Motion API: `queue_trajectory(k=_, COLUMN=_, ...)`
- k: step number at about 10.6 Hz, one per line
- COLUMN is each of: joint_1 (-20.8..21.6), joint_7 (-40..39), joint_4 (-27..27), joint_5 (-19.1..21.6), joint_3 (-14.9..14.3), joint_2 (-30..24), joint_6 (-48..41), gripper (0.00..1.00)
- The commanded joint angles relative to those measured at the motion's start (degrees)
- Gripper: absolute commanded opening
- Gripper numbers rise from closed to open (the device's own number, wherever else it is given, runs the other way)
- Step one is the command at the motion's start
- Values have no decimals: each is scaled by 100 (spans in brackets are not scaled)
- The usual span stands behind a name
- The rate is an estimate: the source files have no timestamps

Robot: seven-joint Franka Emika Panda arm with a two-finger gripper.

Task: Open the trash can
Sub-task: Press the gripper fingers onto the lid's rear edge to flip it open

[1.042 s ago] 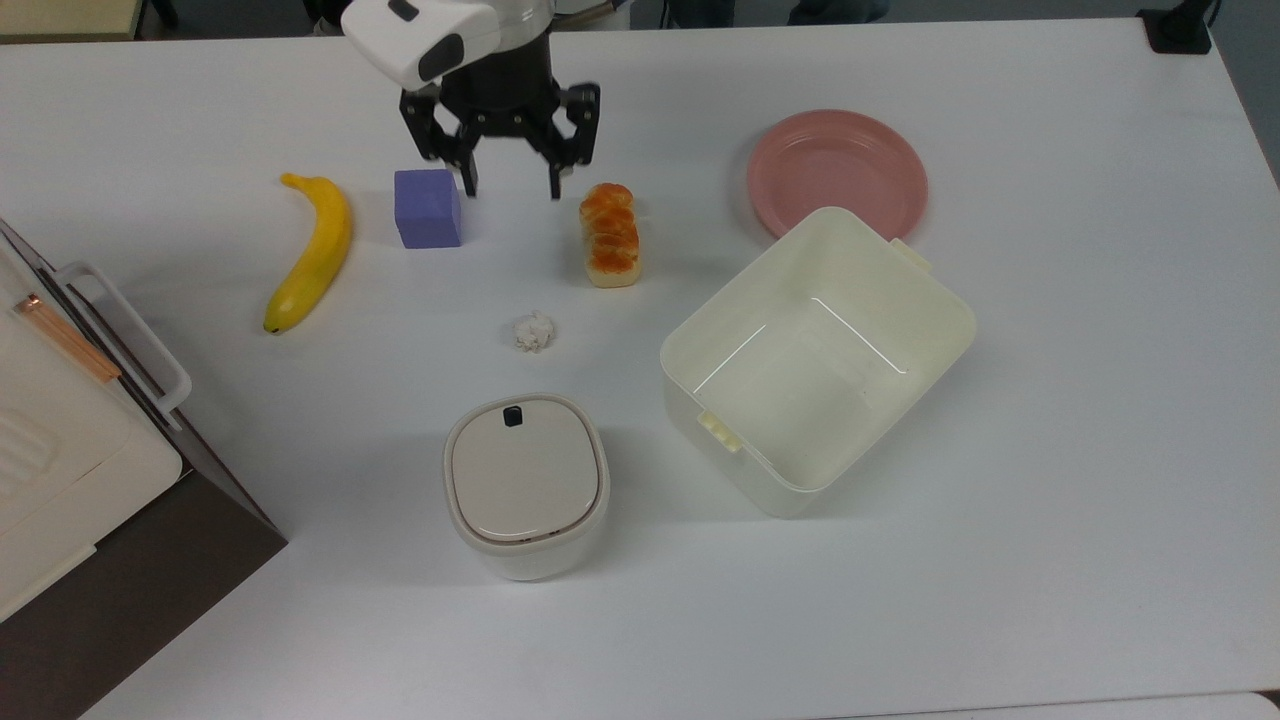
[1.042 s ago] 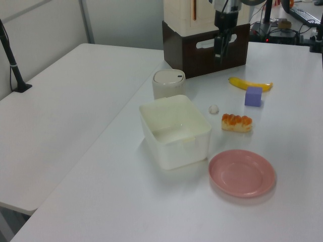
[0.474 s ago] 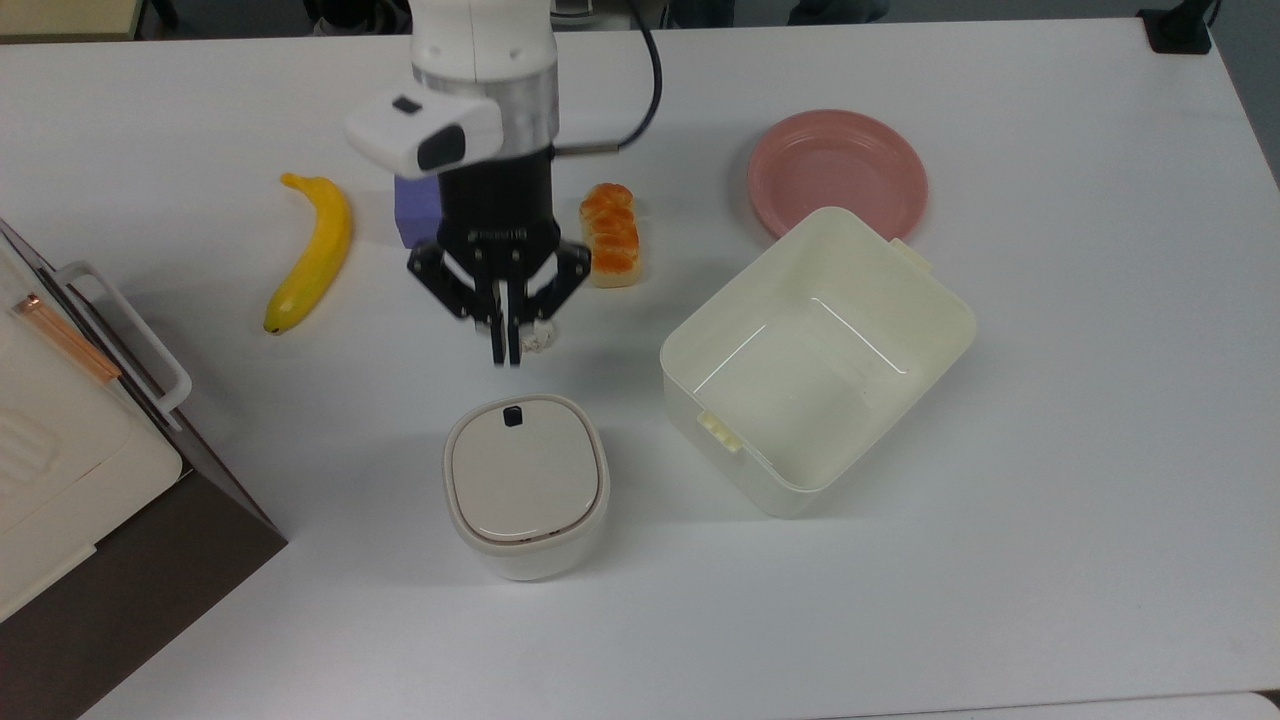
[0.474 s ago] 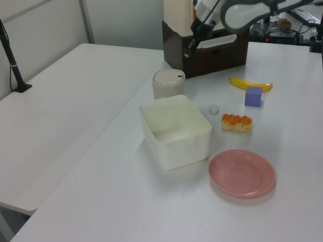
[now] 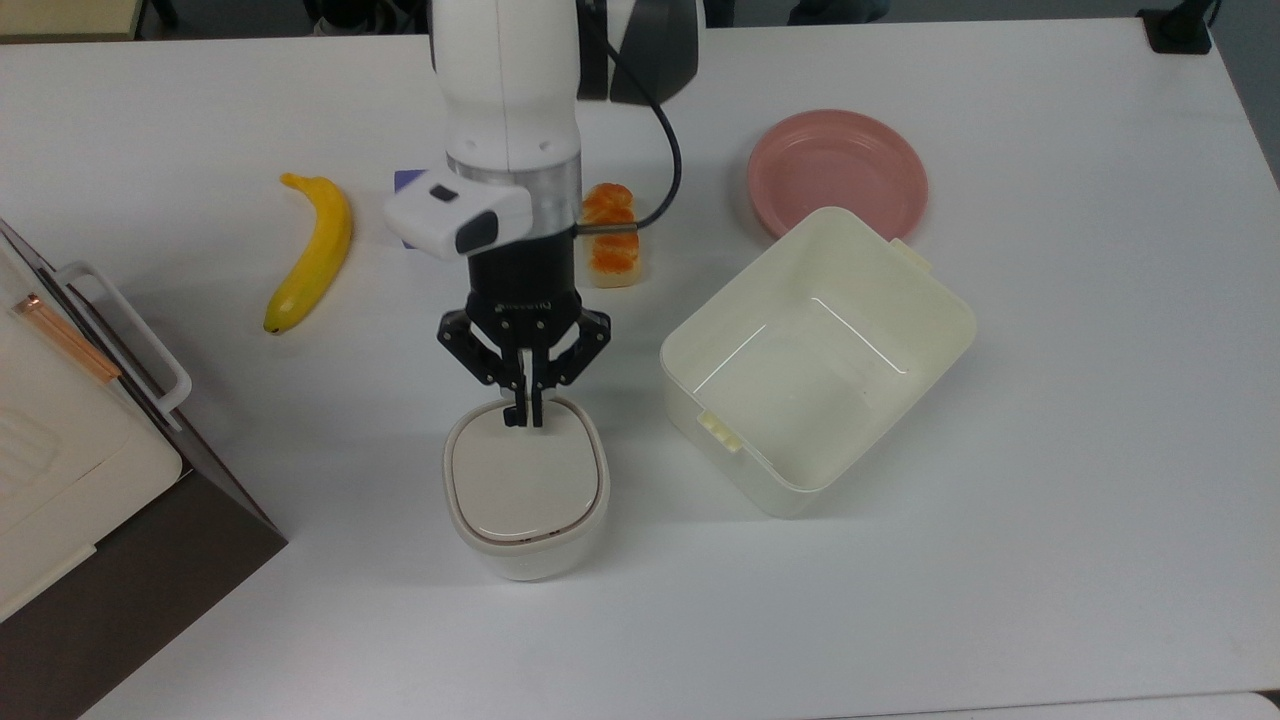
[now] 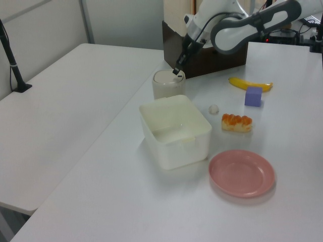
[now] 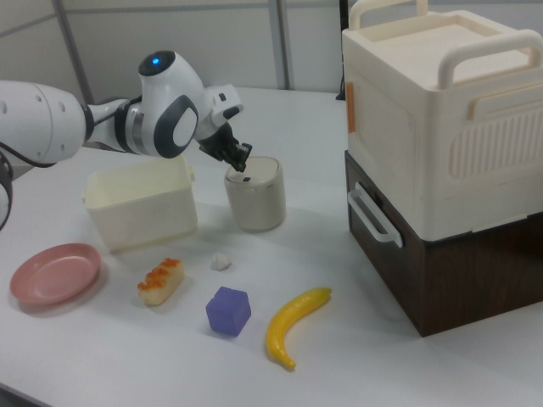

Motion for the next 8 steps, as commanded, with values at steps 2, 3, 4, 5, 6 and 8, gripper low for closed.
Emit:
queue_trajectory(k=2, joint_1=58, joint_7=59, joint_4=54, joint_5=-222, joint_3=-41, joint_2=248, joint_6=31, gripper=10)
queue_trajectory(k=3, joint_1=58, joint_7=76, joint_4=45, joint_5=-214, joint_3=-41, joint_2=169, joint_6=-13, gripper=10)
queue_trajectory(k=4, joint_1=58, joint_7=76, joint_4=45, joint_5=-196, joint_3=-50, joint_2=29, joint_6=-144, gripper=10)
queue_trajectory(k=5, joint_1=49, joint_7=67, joint_4=45, joint_5=-153, joint_3=-59, joint_2=-164, joint_6=-302, gripper=11)
queue_trajectory(k=6, joint_1=58, joint_7=59, joint_4=45, joint_5=-135, joint_3=-102, joint_2=-392, joint_6=-608, gripper=12)
queue_trajectory(k=8, joint_1=76, joint_7=59, joint_4=1, joint_5=-126, joint_3=-111, joint_2=-849, joint_6=-1817, gripper=30)
